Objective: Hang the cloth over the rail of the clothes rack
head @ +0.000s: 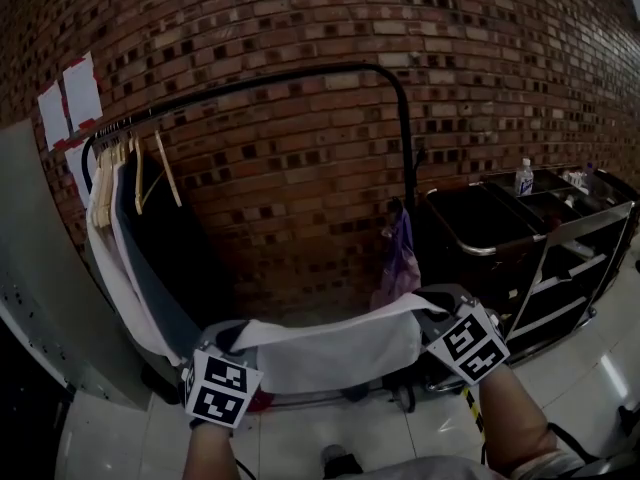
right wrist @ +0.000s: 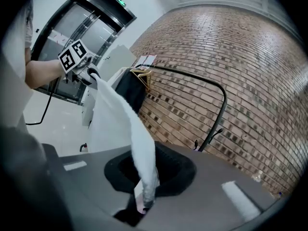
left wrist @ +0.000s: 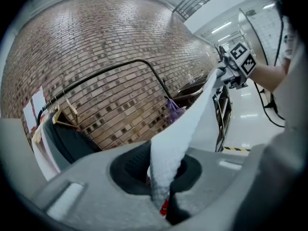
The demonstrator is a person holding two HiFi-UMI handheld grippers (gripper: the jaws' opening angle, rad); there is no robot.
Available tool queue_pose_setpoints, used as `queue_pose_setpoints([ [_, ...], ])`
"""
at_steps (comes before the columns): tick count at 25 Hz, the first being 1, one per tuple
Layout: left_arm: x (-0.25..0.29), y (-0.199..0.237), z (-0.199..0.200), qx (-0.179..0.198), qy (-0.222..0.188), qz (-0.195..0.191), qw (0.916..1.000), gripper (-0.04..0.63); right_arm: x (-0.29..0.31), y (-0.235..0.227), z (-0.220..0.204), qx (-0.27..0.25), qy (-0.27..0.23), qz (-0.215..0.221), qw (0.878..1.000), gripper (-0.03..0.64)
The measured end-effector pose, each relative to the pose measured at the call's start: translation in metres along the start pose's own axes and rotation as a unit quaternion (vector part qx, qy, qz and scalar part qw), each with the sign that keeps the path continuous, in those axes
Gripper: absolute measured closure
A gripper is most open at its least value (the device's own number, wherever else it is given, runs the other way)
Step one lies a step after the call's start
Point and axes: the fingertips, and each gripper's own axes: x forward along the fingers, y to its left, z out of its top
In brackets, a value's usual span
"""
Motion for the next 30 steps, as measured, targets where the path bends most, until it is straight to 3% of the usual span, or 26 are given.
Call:
queue_pose_setpoints([
  [7, 0.039, 0.048, 0.044, 0.033, -0.041, 0.017, 0.9985, 0.572, 0.033, -0.052, 0.031, -0.026, -0.020, -0.034, 0.999, 0.589],
  [15, 0.080, 0.136, 0.114, 0.074, -0.092, 0.053, 0.9916, 0.572, 0.084, -0.132, 0.108, -0.069, -0.070, -0.090, 0.991, 0.589],
  [24, 0.103, 0.264, 0.220, 0.127, -0.148, 0.117, 0.9738, 0.572, 0.126, -0.243, 0.244, -0.129, -0.140, -0.198, 0.962, 0.589],
  [30, 0.098, 0.323, 0.290, 0.191, -0.168, 0.163, 0.9534, 0.572, 0.132, -0.303, 0.314, -0.159, -0.169, -0.251, 0.940, 0.589],
])
